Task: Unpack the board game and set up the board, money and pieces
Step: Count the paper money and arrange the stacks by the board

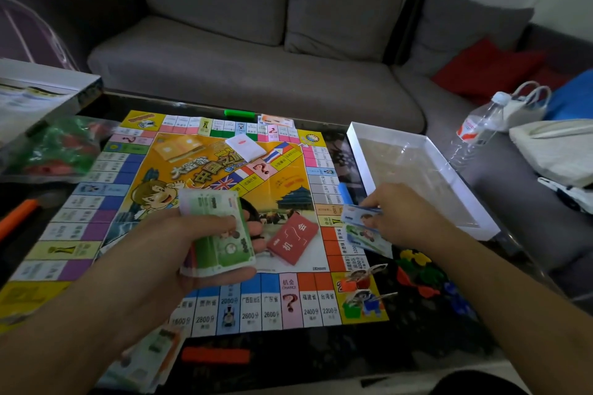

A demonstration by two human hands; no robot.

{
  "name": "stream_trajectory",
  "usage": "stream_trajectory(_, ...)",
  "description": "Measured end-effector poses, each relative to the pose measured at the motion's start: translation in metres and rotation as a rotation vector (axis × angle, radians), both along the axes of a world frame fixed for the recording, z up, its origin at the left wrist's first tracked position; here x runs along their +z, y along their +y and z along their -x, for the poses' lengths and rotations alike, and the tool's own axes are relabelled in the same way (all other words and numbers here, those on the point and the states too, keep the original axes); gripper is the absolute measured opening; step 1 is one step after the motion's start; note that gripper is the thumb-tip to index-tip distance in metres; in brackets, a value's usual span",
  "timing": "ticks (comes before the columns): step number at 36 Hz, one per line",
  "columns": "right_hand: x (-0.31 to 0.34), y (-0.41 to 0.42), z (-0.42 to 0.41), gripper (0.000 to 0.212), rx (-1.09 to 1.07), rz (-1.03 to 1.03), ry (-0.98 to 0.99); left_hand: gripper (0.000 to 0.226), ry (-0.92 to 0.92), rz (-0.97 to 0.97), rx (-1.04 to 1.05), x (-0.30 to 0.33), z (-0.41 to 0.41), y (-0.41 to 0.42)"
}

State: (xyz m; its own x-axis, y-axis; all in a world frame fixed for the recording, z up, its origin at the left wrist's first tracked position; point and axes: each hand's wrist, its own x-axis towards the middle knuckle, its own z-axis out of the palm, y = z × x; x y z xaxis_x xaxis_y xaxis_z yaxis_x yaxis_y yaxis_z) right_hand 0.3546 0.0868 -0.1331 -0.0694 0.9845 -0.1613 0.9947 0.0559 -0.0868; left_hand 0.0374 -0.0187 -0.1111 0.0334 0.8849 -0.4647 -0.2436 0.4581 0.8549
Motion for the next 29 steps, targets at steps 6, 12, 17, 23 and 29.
stream_trajectory(6, 0.016, -0.007, -0.009, 0.015, -0.062, -0.021, 0.099, 0.026, -0.062, 0.000, -0.005, 0.003, 0.001, -0.005)
stream_trajectory(12, 0.047, -0.042, 0.002, 0.023, -0.080, -0.152, 0.383, 0.028, -0.068, -0.049, -0.001, 0.004, 0.001, -0.010)
stream_trajectory(17, 0.063, -0.087, 0.060, 0.018, -0.134, 0.075, 1.092, 0.028, -0.058, -0.114, 0.036, 0.007, -0.003, -0.015)
stream_trajectory(23, 0.036, -0.120, 0.133, 0.021, -0.108, 0.169, 1.302, 0.032, -0.076, -0.175, 0.055, 0.010, -0.004, -0.025)
stream_trajectory(29, 0.026, -0.120, 0.151, 0.023, -0.141, 0.146, 1.222, 0.030, -0.084, -0.142, 0.108, 0.003, 0.007, -0.025)
